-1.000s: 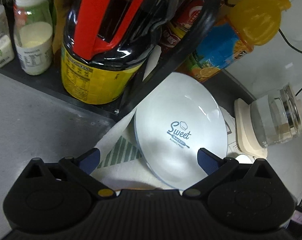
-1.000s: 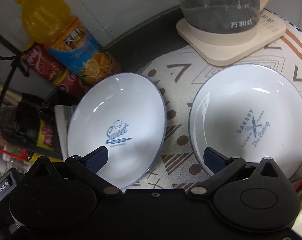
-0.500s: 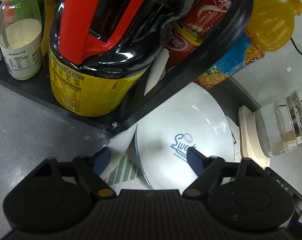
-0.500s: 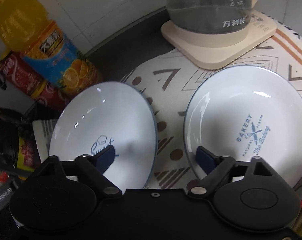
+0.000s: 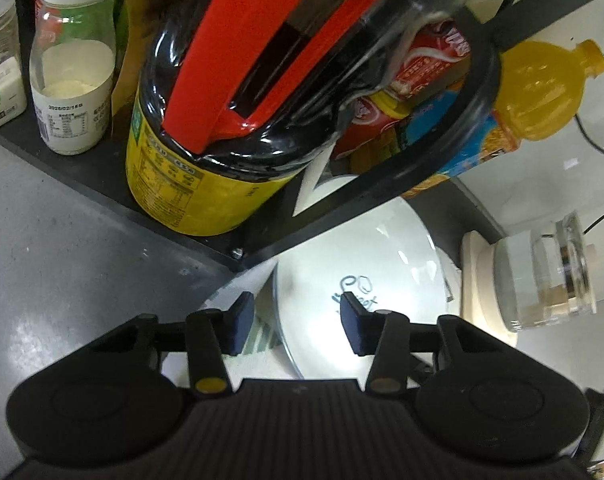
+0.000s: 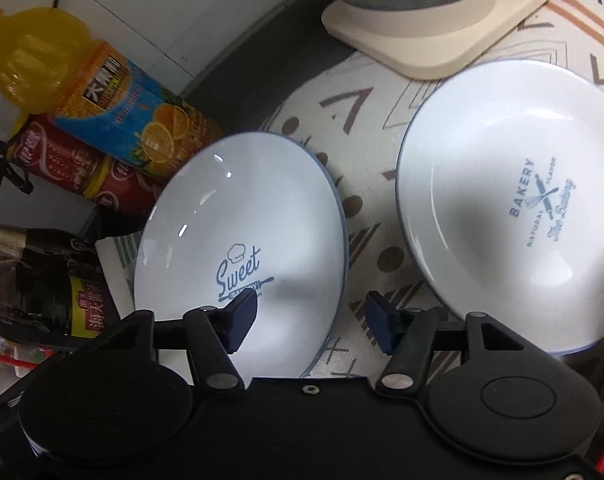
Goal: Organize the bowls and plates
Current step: 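Move both grippers to the rim of the white Sweet plate, then close both grippers on the Sweet plate's rim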
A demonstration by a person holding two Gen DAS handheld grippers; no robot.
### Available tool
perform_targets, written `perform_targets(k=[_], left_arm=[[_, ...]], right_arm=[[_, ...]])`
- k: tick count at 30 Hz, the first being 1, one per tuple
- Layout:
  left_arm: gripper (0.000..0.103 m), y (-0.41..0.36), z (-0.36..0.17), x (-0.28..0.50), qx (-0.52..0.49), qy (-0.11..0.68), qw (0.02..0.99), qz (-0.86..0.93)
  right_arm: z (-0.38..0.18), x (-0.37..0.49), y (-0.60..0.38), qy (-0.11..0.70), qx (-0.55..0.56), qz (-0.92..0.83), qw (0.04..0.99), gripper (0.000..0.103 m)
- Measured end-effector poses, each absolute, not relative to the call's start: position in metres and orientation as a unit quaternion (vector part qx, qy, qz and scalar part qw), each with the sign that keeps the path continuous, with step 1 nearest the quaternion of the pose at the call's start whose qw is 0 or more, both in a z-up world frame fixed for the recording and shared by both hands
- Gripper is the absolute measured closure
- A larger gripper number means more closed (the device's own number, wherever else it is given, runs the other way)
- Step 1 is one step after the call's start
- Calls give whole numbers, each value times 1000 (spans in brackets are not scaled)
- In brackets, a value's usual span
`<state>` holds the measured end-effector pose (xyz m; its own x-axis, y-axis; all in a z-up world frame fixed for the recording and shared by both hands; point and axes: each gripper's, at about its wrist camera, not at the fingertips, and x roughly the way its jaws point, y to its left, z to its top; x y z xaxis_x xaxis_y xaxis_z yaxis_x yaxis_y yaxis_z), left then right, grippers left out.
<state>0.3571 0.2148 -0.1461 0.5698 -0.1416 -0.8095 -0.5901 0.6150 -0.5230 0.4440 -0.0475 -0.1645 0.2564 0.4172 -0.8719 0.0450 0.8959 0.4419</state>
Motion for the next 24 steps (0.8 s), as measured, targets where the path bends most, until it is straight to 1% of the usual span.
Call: perform_targets(k=[1, 3, 4, 5, 6, 8, 11, 13, 14, 16, 17, 19, 24], left_arm=[[59, 215, -146, 357, -420, 442, 781, 140], [63, 215, -149, 360, -426, 448, 775, 131], [67, 215, -151, 361, -429, 450, 773, 128], [68, 215, -153, 362, -429, 453, 771, 128], [69, 215, -156, 364, -431, 455, 769, 127], [71, 215, -165, 366, -439, 461, 761, 128], [73, 217, -177, 368, -445, 471, 749, 137], [74, 217, -182, 370, -441, 472, 750, 140], [75, 217, -185, 371, -442, 472, 749, 141], [80, 215, -190, 373, -448, 470, 748, 140], [81, 214, -193, 373, -449, 468, 748, 138], [90, 212, -196, 374, -449, 463, 752, 137], [96, 205, -190, 370, -424, 450, 776, 124]], right_arm=[[-167, 444, -46, 600, 194, 120, 767, 48], [-172, 445, -43, 607, 202, 117, 760, 61], [-175, 446, -44, 610, 207, 117, 756, 64], [-178, 446, -43, 612, 212, 117, 753, 69], [-180, 445, -45, 615, 215, 117, 750, 72], [-183, 445, -47, 610, 224, 116, 751, 75], [-186, 448, -49, 611, 236, 117, 746, 76], [-188, 448, -52, 610, 242, 118, 745, 81], [-189, 448, -53, 609, 239, 115, 747, 91], [-191, 446, -55, 603, 235, 121, 753, 92], [-191, 445, -56, 601, 233, 124, 755, 92], [-191, 444, -55, 597, 231, 125, 758, 92], [-186, 438, -56, 594, 233, 129, 759, 95]])
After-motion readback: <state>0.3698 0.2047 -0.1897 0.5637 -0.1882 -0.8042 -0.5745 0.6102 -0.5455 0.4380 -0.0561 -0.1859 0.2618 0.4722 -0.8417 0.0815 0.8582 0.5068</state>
